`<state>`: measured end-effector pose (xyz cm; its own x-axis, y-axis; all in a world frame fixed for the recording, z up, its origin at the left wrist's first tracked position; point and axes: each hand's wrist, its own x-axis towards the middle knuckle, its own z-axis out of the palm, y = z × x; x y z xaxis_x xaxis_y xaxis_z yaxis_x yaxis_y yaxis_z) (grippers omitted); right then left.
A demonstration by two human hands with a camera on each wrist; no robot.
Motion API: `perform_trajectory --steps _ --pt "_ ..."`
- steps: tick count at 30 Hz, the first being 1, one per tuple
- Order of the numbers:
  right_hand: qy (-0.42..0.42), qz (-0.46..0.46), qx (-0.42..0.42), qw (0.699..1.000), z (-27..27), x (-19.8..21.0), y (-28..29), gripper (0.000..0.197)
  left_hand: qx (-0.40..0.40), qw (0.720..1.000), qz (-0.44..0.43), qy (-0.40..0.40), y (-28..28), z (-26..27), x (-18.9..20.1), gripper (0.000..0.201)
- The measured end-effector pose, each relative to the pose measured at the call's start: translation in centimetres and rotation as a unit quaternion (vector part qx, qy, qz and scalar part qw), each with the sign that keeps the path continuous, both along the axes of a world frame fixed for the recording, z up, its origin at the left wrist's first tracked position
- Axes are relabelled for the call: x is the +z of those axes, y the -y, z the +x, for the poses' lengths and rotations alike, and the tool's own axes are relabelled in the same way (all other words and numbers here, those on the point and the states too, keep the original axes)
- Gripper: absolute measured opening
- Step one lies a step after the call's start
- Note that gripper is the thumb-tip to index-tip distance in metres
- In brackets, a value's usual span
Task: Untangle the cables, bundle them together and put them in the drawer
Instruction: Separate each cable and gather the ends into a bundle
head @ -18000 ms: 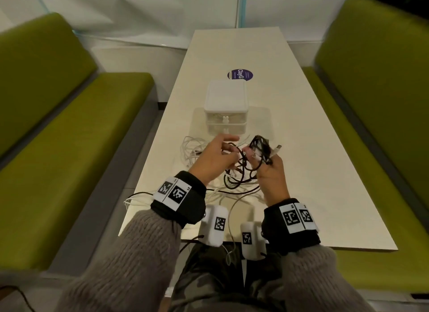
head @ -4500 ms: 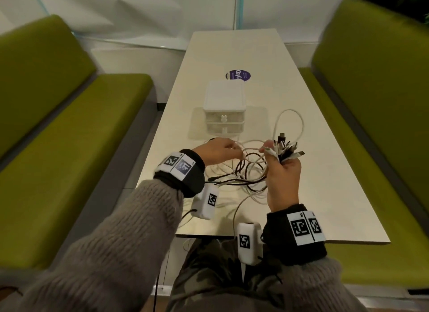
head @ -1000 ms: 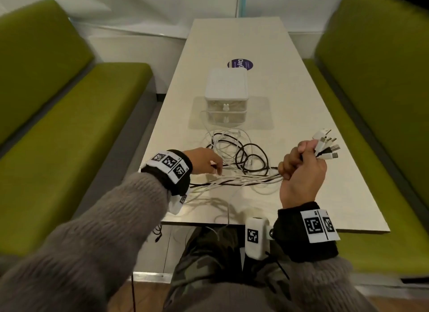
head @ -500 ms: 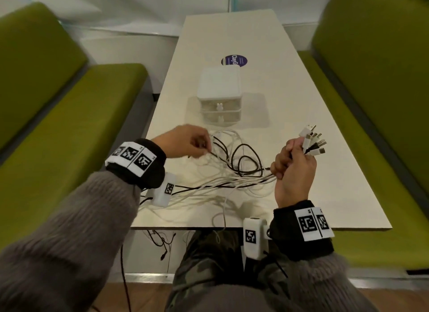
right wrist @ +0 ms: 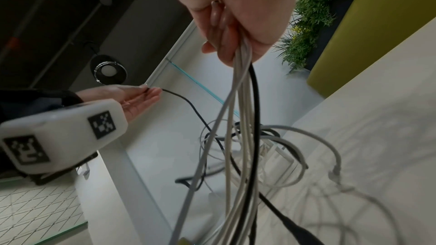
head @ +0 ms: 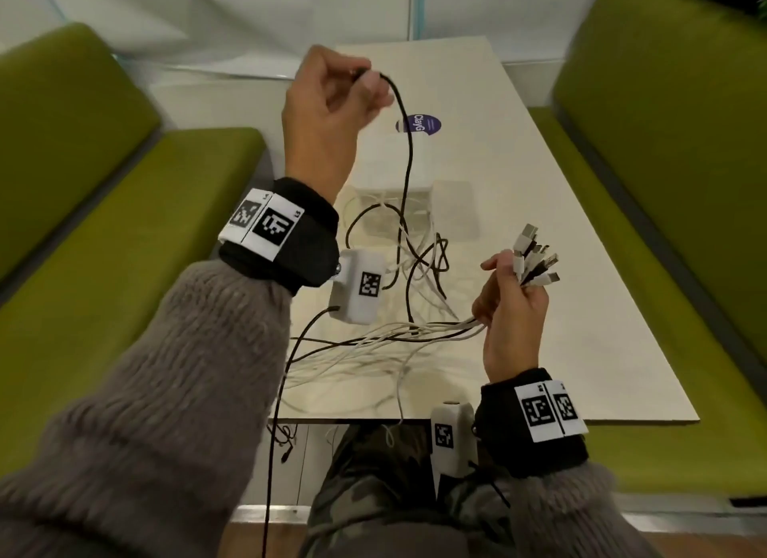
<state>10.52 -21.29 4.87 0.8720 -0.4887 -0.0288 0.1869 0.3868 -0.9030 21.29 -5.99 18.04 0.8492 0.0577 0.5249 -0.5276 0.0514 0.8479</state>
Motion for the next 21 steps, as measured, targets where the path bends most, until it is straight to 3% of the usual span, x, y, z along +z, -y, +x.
perform_trajectory --steps 3,6,10,12,14,16,18,19,21 --pt "-0.003 -0.002 -0.006 1.000 0.0 0.0 0.0 0.030 -0.017 1.000 0.018 0.014 0.5 -0.3 0.0 0.010" --pt "-0.002 -0.024 -0.007 1.000 0.1 -0.3 0.1 0.023 -0.067 0.988 0.135 -0.043 0.8 -1.1 -2.3 0.012" --pt "0.016 -0.088 0.005 0.996 0.3 -0.4 0.0 0.015 -0.133 0.944 0.288 -0.086 1.8 -3.3 -4.9 0.012" --pt "0.004 -0.099 0.026 0.995 0.5 -0.2 -0.4 0.009 -0.177 0.929 0.314 -0.087 2.5 -4.5 -5.5 0.011" --pt "-0.022 -0.117 0.037 0.992 0.6 -0.4 -0.8 0.024 -0.199 0.925 0.312 -0.087 3.1 -5.1 -6.2 0.013" --pt "-0.039 -0.116 0.038 0.992 0.6 -0.6 -1.2 0.029 -0.192 0.935 0.283 -0.095 3.6 -5.5 -6.7 0.017" --pt "-0.036 -0.088 0.033 0.995 0.6 -0.7 -1.2 0.020 -0.169 0.944 0.256 -0.123 3.8 -5.5 -7.3 0.024" --pt "-0.026 -0.069 0.034 0.997 0.5 -0.6 -1.2 0.015 -0.162 0.938 0.270 -0.147 3.8 -5.5 -7.7 0.030" --pt "-0.011 -0.049 0.038 0.998 0.5 -0.5 -0.9 0.014 -0.182 0.896 0.352 -0.201 3.5 -5.4 -9.0 0.033"
